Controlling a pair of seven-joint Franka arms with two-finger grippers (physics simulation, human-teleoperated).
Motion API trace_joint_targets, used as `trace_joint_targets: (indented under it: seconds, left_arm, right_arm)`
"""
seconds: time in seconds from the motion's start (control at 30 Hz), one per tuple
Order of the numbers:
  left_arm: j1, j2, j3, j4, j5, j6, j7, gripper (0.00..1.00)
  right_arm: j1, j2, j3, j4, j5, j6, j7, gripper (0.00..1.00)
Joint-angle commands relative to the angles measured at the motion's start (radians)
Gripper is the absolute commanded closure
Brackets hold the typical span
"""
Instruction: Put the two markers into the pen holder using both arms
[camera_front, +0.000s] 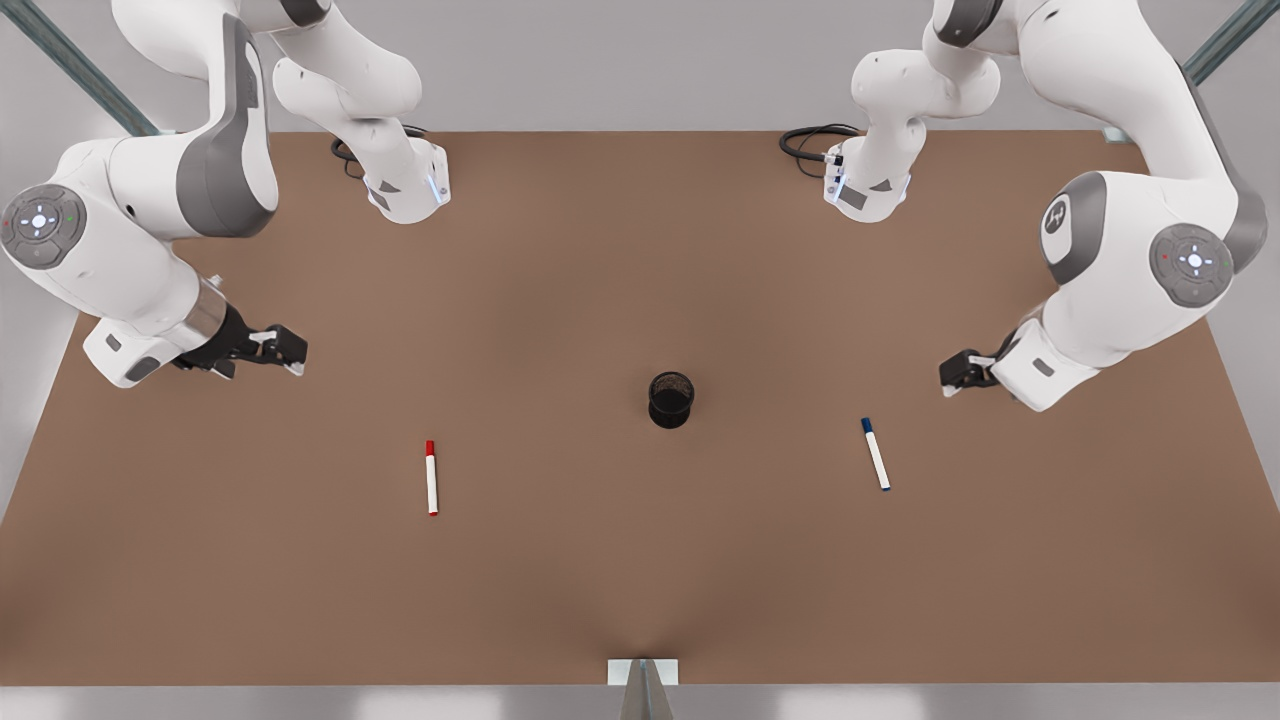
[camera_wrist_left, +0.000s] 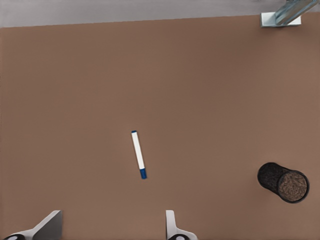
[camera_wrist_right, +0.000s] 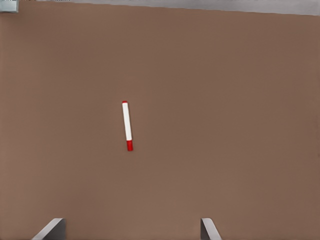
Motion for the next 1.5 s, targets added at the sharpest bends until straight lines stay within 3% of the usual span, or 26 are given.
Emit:
trace_joint_targets:
  seconds: [0.0, 0.17, 0.43, 0.5, 0.57, 0.63, 0.83, 0.97, 1.33, 1.43, 1.47]
  left_arm:
    - [-0.001, 0.001, 0.000, 0.001, 0.005, 0.042, 0.050, 0.00]
    - [0.053, 0.222, 0.017, -0.057, -0.002, 0.334, 0.021, 0.00]
    - [0.065, 0.328, 0.018, -0.338, -0.027, 0.804, -0.128, 0.00]
    - [0.050, 0.349, 0.018, -0.353, -0.027, 0.821, -0.200, 0.04]
    - [0.036, 0.372, 0.018, -0.358, -0.027, 0.821, -0.229, 0.28]
    - [0.035, 0.388, 0.018, -0.361, -0.027, 0.821, -0.252, 0.39]
    - [0.016, 0.441, 0.020, -0.361, -0.024, 0.838, -0.275, 0.41]
    - [0.018, 0.466, 0.020, -0.380, -0.024, 0.836, -0.306, 0.43]
    - [0.019, 0.458, 0.020, -0.393, -0.024, 0.832, -0.320, 0.57]
    - [0.018, 0.458, 0.020, -0.392, -0.024, 0.832, -0.329, 0.63]
    - [0.016, 0.458, 0.020, -0.392, -0.024, 0.832, -0.332, 0.64]
  right_arm:
    - [0.000, -0.001, 0.000, 0.000, 0.001, 0.018, 0.022, 0.00]
    - [0.000, 0.000, 0.000, 0.000, 0.001, 0.018, 0.022, 0.00]
    - [0.011, 0.031, 0.005, -0.001, -0.005, 0.035, 0.034, 0.00]
    - [0.052, 0.086, 0.008, -0.001, -0.005, 0.125, 0.042, 0.00]
    - [0.099, 0.209, 0.008, 0.000, -0.012, 0.277, 0.070, 0.00]
    - [0.108, 0.319, 0.005, 0.025, -0.032, 0.378, 0.071, 0.00]
    - [0.100, 0.514, 0.000, 0.024, -0.050, 0.620, 0.068, 0.00]
    - [0.132, 0.648, 0.002, 0.083, -0.048, 0.666, 0.113, 0.00]
    - [0.120, 0.668, 0.008, -0.092, -0.071, 0.761, 0.148, 0.00]
    - [0.109, 0.681, 0.008, -0.099, -0.073, 0.767, 0.146, 0.14]
    - [0.114, 0.680, 0.008, -0.096, -0.073, 0.765, 0.145, 0.30]
